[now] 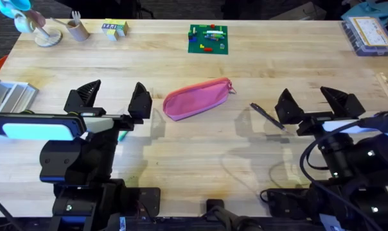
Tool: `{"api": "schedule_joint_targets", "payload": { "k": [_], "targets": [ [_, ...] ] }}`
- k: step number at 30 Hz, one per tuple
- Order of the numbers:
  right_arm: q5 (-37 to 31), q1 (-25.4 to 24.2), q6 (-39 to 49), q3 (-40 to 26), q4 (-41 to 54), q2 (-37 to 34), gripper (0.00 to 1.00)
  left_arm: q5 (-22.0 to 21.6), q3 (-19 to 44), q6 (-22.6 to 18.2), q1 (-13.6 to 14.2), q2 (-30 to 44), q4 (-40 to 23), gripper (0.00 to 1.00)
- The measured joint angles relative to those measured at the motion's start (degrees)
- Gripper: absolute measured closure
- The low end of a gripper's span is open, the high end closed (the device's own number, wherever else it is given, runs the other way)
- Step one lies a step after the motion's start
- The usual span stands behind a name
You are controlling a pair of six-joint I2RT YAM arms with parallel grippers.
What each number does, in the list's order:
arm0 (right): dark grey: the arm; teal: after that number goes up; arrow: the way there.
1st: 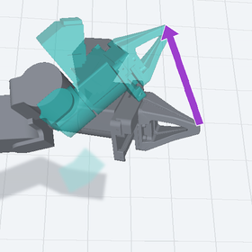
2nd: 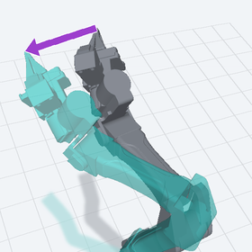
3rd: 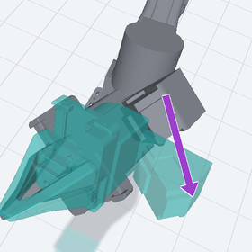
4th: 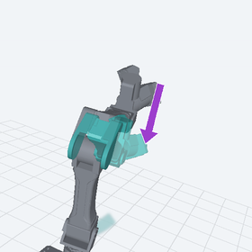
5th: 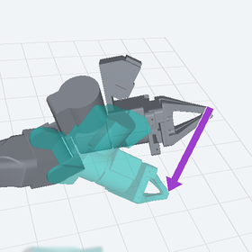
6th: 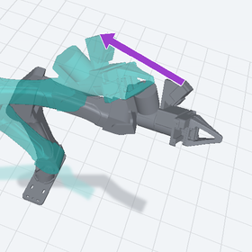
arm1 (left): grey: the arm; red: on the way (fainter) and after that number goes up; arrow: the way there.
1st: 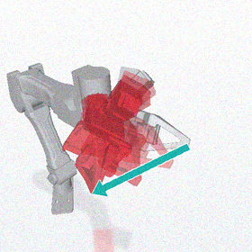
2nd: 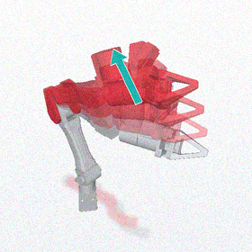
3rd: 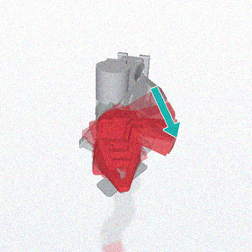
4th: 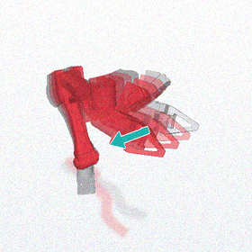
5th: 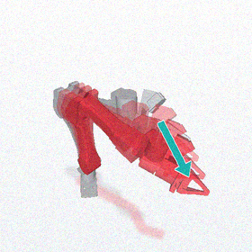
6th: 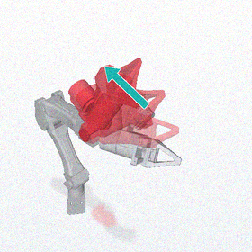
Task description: Unzip the bag, pick up the pens from the table one at a time and place them inside, then zip the bag closed.
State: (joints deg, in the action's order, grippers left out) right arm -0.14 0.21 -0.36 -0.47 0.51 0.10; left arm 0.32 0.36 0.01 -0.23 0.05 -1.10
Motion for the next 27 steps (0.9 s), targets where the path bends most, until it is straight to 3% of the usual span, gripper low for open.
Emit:
{"api": "schedule_joint_targets", "payload": {
  "k": [21,27],
  "targets": [
    [1.1,0.0,0.0,-0.7,1.8,0.0,0.004,1.6,0.0,0.0,0.0,0.0,-0.2,0.008],
    [2.0,0.0,0.0,-6.1,13.7,0.0,0.004,1.9,4.4,-0.1,0.0,0.0,-9.3,0.008]
  ]
}}
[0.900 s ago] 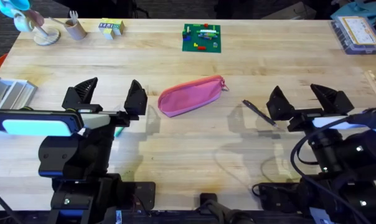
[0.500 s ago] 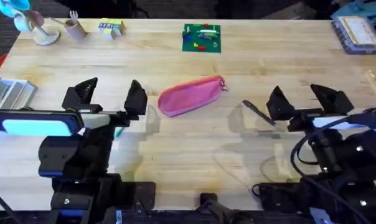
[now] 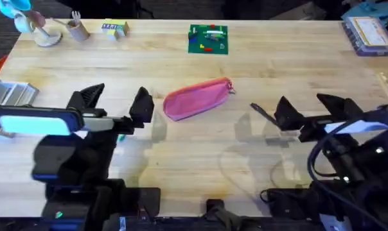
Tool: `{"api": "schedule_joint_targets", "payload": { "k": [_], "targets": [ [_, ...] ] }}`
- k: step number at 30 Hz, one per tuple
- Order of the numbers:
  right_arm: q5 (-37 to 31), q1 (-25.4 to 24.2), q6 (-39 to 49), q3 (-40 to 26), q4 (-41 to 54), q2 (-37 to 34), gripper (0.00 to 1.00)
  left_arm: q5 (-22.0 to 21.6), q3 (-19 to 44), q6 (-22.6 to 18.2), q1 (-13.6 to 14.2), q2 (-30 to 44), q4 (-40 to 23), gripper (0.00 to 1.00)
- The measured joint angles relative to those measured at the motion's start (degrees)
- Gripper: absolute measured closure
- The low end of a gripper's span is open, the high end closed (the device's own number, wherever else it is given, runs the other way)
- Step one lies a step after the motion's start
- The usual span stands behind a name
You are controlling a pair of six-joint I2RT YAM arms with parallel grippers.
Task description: Unzip the bag, pick up the pens from the table one at a time and place them inside, then zip the bag closed.
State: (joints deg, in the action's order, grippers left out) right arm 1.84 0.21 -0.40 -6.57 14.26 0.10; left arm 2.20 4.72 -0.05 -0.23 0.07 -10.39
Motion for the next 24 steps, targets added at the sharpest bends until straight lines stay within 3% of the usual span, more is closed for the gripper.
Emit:
{"api": "schedule_joint_targets", "payload": {
  "k": [9,24],
  "targets": [
    [0.8,0.0,0.0,-12.7,10.8,-3.1,0.004,0.4,15.5,0.0,0.0,7.4,-10.1,0.008],
    [3.6,0.0,0.0,-39.3,25.4,-25.7,0.005,7.2,39.3,-0.2,0.0,33.1,-19.9,0.008]
  ]
}}
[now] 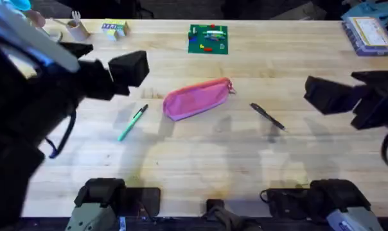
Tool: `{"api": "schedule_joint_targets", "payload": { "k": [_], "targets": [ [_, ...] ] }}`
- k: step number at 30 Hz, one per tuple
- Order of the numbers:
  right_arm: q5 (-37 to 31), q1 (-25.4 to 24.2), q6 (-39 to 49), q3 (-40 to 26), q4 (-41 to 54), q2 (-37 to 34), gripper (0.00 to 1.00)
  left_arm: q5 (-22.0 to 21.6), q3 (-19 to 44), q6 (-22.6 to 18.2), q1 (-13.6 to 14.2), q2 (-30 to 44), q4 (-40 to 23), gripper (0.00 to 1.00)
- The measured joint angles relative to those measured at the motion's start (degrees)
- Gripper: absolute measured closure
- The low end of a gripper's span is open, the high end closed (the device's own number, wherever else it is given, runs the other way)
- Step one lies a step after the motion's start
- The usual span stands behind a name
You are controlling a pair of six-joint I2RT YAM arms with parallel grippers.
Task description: Unzip the bag, pick up the pens from the table one at a time and place them inside, then zip the bag closed.
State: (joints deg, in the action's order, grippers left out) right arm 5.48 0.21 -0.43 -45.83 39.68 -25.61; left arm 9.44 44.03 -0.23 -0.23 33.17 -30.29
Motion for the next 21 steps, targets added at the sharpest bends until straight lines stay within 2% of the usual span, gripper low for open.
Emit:
{"api": "schedule_joint_targets", "payload": {
  "k": [6,14,17,21],
  "targets": [
    [0.2,0.0,0.0,-6.6,2.6,-8.0,0.004,1.4,6.6,0.0,0.0,6.9,-3.5,0.008],
    [0.2,0.0,0.0,-7.1,2.8,-9.7,0.004,1.5,7.9,-0.5,0.0,8.5,-5.6,0.008],
    [0.2,0.0,0.0,-7.1,2.8,-9.7,0.004,2.6,8.0,-4.1,0.0,8.5,-9.8,0.008],
    [0.2,0.0,0.0,-7.1,2.8,-9.7,0.003,5.8,8.0,-13.8,0.0,8.5,-15.9,0.008]
  ]
}}
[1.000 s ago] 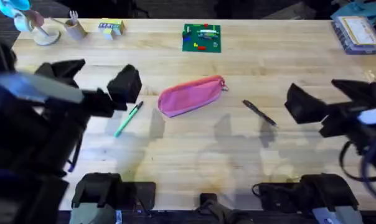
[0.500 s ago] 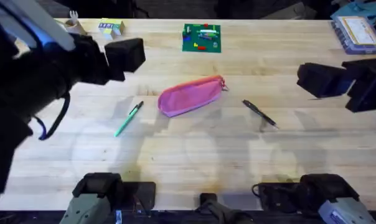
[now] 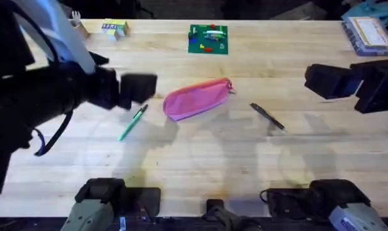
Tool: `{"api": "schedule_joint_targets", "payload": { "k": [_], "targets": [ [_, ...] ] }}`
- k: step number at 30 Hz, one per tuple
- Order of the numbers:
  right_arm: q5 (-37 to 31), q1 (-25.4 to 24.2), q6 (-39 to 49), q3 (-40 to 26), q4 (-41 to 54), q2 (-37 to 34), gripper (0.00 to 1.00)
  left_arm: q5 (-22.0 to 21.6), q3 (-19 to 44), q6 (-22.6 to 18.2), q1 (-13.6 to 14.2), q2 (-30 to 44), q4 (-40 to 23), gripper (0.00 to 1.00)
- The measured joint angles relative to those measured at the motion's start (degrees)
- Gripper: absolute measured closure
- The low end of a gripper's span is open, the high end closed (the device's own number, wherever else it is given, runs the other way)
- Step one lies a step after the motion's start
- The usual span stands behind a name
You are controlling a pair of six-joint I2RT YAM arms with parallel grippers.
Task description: Unzip the bag, pick up the pens from the table one at a time and place them inside, then zip the bag closed.
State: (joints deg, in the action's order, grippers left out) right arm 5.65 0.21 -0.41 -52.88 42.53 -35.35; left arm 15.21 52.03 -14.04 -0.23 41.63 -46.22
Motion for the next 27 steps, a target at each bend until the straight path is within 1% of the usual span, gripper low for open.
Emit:
{"api": "schedule_joint_targets", "payload": {
  "k": [1,4,7,10,14,19,24,27],
  "targets": [
    [0.0,0.0,0.0,0.0,0.0,0.0,0.004,1.1,0.0,-2.9,0.0,0.0,-1.2,0.008],
    [0.0,0.0,0.0,0.0,0.0,0.0,0.004,4.8,0.0,-13.4,0.0,0.0,-5.4,0.008],
    [0.0,0.0,0.0,0.0,0.0,0.0,0.004,7.6,0.0,-22.8,0.0,0.0,-9.1,0.008],
    [0.0,0.0,0.0,0.0,0.0,0.0,0.004,9.0,0.0,-29.0,0.0,0.0,-10.5,0.008],
    [0.0,0.0,0.0,0.0,0.0,0.0,0.004,9.6,0.0,-32.9,0.0,0.0,-10.6,0.008],
    [0.0,0.0,0.0,0.0,0.0,0.0,0.004,11.2,0.0,-35.3,0.0,0.0,-11.1,0.008],
    [0.0,0.0,0.0,0.0,0.0,0.0,0.004,11.2,0.0,-35.6,0.0,0.0,-11.6,0.008],
    [0.0,0.0,0.0,0.0,0.0,0.0,0.004,11.4,0.0,-35.6,0.0,0.0,-12.9,0.008]
  ]
}}
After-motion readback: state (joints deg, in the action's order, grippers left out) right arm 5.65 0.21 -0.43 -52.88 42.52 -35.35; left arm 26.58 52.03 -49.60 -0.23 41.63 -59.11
